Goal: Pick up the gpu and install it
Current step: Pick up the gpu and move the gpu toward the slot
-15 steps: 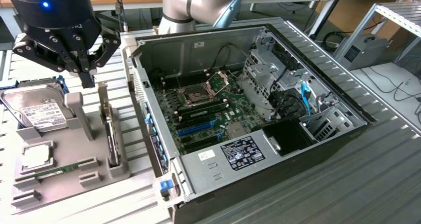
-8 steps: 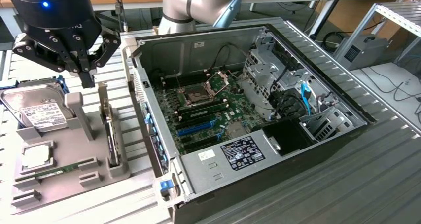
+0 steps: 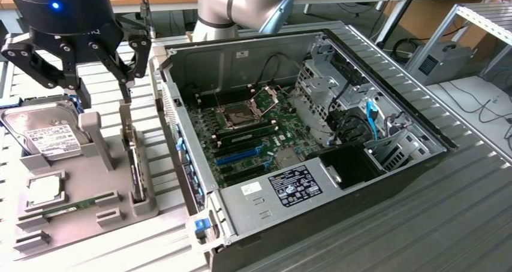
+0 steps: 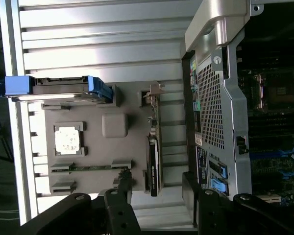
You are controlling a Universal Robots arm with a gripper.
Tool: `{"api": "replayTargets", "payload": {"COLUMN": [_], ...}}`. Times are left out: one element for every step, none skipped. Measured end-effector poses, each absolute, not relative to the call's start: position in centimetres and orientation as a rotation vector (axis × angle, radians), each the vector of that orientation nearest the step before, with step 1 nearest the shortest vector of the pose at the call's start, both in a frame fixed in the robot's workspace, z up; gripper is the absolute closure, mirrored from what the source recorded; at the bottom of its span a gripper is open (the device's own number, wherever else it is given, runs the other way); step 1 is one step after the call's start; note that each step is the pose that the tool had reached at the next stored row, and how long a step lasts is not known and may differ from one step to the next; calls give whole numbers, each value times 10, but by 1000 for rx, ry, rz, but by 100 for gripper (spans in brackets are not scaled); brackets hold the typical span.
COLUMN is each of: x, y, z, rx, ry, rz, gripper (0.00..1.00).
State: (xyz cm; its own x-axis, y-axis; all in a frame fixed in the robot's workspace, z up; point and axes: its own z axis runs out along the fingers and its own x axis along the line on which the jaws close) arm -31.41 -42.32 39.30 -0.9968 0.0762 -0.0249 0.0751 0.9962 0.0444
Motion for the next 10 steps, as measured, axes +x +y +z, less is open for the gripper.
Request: {"api": "replayTargets", "payload": {"x": [-314,-314,-314,-314,-314,-314,-314,-314,-314,-314], "y": [-423,-423,-423,-423,-423,-423,-423,-423,-423,-423], "z": [393,393,393,393,393,392,392,391,391,389], "rx": [118,118,118,118,118,118,118,118,118,118], "ry": [3112,3112,3112,3112,3112,3112,3112,3112,3112,3112], "rz": [68,68,68,68,68,68,68,69,69,70], "gripper": [46,46,46,46,46,46,46,46,46,46]}}
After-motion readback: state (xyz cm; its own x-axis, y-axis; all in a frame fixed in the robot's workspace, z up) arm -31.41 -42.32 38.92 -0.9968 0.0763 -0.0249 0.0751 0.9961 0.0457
